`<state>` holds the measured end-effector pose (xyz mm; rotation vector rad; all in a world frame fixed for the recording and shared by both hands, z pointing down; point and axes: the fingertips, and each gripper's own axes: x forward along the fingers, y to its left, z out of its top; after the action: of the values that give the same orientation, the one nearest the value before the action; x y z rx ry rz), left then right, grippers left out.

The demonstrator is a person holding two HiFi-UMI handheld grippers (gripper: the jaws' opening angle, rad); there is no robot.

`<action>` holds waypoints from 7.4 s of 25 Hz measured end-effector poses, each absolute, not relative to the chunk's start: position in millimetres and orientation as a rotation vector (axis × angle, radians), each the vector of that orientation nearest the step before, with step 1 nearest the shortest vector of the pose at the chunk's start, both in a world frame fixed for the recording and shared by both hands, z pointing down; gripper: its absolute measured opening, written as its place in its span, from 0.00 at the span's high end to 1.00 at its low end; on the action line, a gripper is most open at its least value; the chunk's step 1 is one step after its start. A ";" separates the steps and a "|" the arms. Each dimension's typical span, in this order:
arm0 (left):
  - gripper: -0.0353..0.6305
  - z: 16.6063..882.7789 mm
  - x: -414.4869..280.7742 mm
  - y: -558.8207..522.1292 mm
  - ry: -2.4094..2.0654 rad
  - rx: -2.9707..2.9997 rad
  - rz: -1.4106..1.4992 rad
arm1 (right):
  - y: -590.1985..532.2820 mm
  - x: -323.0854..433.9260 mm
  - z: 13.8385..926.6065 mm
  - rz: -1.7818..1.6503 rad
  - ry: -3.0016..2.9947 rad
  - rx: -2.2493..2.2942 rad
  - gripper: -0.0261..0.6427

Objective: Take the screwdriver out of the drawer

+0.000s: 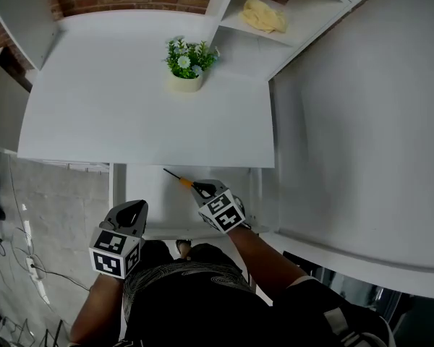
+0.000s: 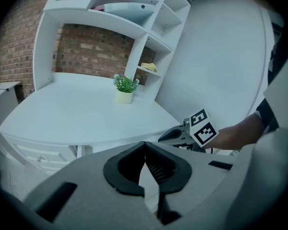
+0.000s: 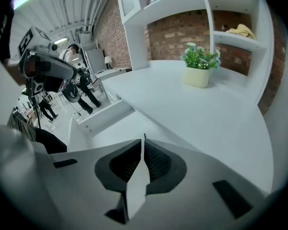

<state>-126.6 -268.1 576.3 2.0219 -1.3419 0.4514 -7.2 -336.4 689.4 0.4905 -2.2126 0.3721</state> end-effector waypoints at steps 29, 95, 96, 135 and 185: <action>0.92 616.3 -182.4 -272.3 -1.291 1.928 0.468 | -342.6 -24.0 814.4 0.158 -1.826 0.254 0.88; 0.92 588.4 -144.4 -278.2 -1.341 1.974 0.428 | -330.7 -16.4 720.2 0.278 -2.047 0.338 0.85; 0.92 585.8 -141.1 -277.8 -1.345 1.977 0.425 | -329.6 -16.5 712.2 0.294 -2.072 0.346 0.85; 0.92 425.5 -90.7 -249.1 -1.508 2.262 0.146 | -283.2 20.1 444.6 0.474 -2.732 0.684 0.85; 0.92 406.9 -80.0 -106.7 -1.276 2.455 0.198 | -133.1 36.4 406.2 0.530 -2.754 1.027 0.85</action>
<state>-80.0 -106.7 406.9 2.4546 -1.2762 0.1984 36.4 -133.1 406.2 1.0266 -2.7537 0.5299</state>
